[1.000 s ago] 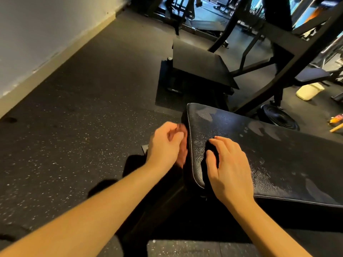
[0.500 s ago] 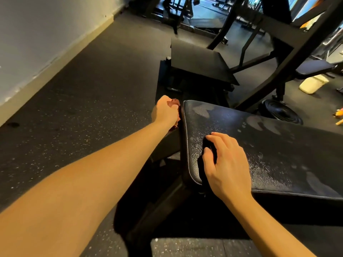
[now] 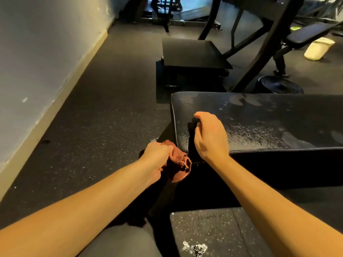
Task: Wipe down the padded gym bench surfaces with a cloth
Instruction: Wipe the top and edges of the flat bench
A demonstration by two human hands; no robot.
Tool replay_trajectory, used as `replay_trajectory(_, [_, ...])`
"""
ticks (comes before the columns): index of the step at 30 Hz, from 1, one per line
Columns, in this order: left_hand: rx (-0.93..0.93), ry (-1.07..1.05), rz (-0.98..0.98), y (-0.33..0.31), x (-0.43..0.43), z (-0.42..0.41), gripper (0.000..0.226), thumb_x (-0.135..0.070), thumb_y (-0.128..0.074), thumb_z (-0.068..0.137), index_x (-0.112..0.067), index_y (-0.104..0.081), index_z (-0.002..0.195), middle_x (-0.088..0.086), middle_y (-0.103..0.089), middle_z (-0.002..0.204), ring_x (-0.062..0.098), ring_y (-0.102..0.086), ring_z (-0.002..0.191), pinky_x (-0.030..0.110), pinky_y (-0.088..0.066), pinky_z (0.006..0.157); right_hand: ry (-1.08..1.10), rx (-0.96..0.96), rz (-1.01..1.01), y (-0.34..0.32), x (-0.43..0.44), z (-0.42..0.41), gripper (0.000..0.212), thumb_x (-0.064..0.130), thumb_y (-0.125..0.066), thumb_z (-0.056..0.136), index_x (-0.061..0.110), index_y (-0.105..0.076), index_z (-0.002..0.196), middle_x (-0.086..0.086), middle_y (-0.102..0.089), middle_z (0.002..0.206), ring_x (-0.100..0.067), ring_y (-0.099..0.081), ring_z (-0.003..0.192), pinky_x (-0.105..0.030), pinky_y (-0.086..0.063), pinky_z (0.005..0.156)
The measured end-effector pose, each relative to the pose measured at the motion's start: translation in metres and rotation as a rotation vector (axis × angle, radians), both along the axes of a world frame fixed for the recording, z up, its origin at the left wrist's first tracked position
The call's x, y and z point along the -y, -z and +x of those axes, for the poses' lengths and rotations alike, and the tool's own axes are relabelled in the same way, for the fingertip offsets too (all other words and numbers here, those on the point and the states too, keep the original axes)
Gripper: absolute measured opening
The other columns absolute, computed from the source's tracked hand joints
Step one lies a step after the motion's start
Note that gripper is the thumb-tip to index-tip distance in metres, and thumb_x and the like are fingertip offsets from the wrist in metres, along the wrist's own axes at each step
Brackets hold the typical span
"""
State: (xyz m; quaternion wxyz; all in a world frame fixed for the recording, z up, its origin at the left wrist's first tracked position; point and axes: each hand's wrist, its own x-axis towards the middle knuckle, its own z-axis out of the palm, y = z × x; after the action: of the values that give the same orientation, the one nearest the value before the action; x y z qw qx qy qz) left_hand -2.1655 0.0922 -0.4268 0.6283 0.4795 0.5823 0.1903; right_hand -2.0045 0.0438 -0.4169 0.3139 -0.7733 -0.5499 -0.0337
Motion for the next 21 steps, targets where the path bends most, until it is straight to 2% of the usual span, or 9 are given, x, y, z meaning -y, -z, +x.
replay_trajectory(1, [0.031,-0.002,-0.076,-0.005,0.006,-0.004,0.014,-0.008,-0.066,0.096,-0.003,-0.072,0.108,0.014,-0.074,0.094,0.026,-0.070,0.086,0.027,-0.050,0.071,-0.013,-0.064,0.067,-0.003,0.006,0.001,0.034,0.011,-0.046,0.095,0.011,-0.062,0.125,-0.006,-0.064,0.125,-0.025,-0.056,0.116,-0.037,-0.045,0.098])
replay_trajectory(3, [0.056,0.038,-0.092,-0.016,0.013,-0.011,0.014,-0.003,-0.071,0.091,-0.002,-0.074,0.105,0.013,-0.074,0.083,0.023,-0.071,0.072,0.030,-0.054,0.061,0.025,-0.207,0.241,-0.008,0.027,0.002,0.031,0.009,-0.045,0.089,0.011,-0.066,0.112,0.000,-0.066,0.111,-0.018,-0.058,0.104,-0.031,-0.046,0.091])
replay_trajectory(5, [-0.002,0.038,0.104,-0.027,0.015,-0.012,0.011,-0.005,-0.077,0.086,-0.004,-0.075,0.096,0.009,-0.072,0.077,0.017,-0.067,0.063,0.027,-0.054,0.055,0.083,-0.355,0.342,-0.007,0.055,-0.007,0.021,0.007,-0.048,0.089,0.015,-0.066,0.098,0.006,-0.065,0.093,-0.013,-0.059,0.087,-0.028,-0.047,0.077])
replay_trajectory(7, [-0.103,-0.027,0.366,-0.039,0.015,-0.003,0.012,-0.015,-0.083,0.080,-0.011,-0.073,0.085,0.002,-0.070,0.078,0.017,-0.065,0.069,0.029,-0.052,0.062,0.061,-0.459,0.305,0.001,0.075,-0.020,0.017,0.005,-0.055,0.090,0.018,-0.065,0.096,0.009,-0.063,0.087,-0.008,-0.059,0.079,-0.024,-0.046,0.071])
replay_trajectory(10, [-0.201,-0.111,0.495,-0.050,0.024,0.017,0.019,-0.030,-0.083,0.072,-0.018,-0.069,0.073,-0.002,-0.065,0.070,0.028,-0.067,0.078,0.038,-0.053,0.072,-0.034,-0.504,0.191,0.015,0.086,-0.025,0.025,0.006,-0.059,0.089,0.018,-0.066,0.109,0.011,-0.058,0.099,-0.006,-0.060,0.084,-0.018,-0.048,0.076])
replay_trajectory(14, [-0.066,-0.047,0.359,-0.054,0.053,0.043,0.030,-0.020,-0.088,0.066,-0.016,-0.064,0.049,0.001,-0.055,0.049,0.023,-0.056,0.055,0.044,-0.055,0.060,0.026,-0.640,0.224,0.014,0.093,-0.020,0.028,0.007,-0.060,0.095,0.017,-0.070,0.120,0.012,-0.064,0.108,0.000,-0.061,0.095,-0.015,-0.046,0.083])
replay_trajectory(17, [0.004,-0.030,0.298,-0.051,0.062,0.053,0.014,-0.015,-0.087,0.075,-0.008,-0.077,0.068,0.018,-0.072,0.069,0.023,-0.066,0.063,0.049,-0.061,0.071,0.024,-0.779,0.228,0.010,0.099,-0.018,0.029,0.025,-0.058,0.101,0.023,-0.067,0.128,0.011,-0.066,0.119,0.002,-0.060,0.110,-0.024,-0.049,0.098])
replay_trajectory(19, [0.084,-0.068,0.179,-0.053,0.055,0.052,0.012,-0.010,-0.081,0.083,0.001,-0.077,0.087,0.023,-0.075,0.088,0.027,-0.069,0.075,0.045,-0.059,0.076,-0.033,-0.574,0.172,0.009,0.102,-0.015,0.046,0.041,-0.068,0.093,0.024,-0.059,0.135,0.009,-0.060,0.125,-0.002,-0.056,0.115,-0.024,-0.046,0.100])
replay_trajectory(21, [0.148,-0.067,0.031,-0.054,0.044,0.048,0.014,-0.007,-0.074,0.089,-0.001,-0.075,0.102,0.020,-0.076,0.099,0.031,-0.072,0.086,0.042,-0.058,0.079,-0.040,-0.123,0.122,0.010,0.100,-0.011,0.061,0.048,-0.075,0.083,0.023,-0.057,0.135,-0.001,-0.053,0.132,-0.017,-0.051,0.121,-0.034,-0.044,0.101])
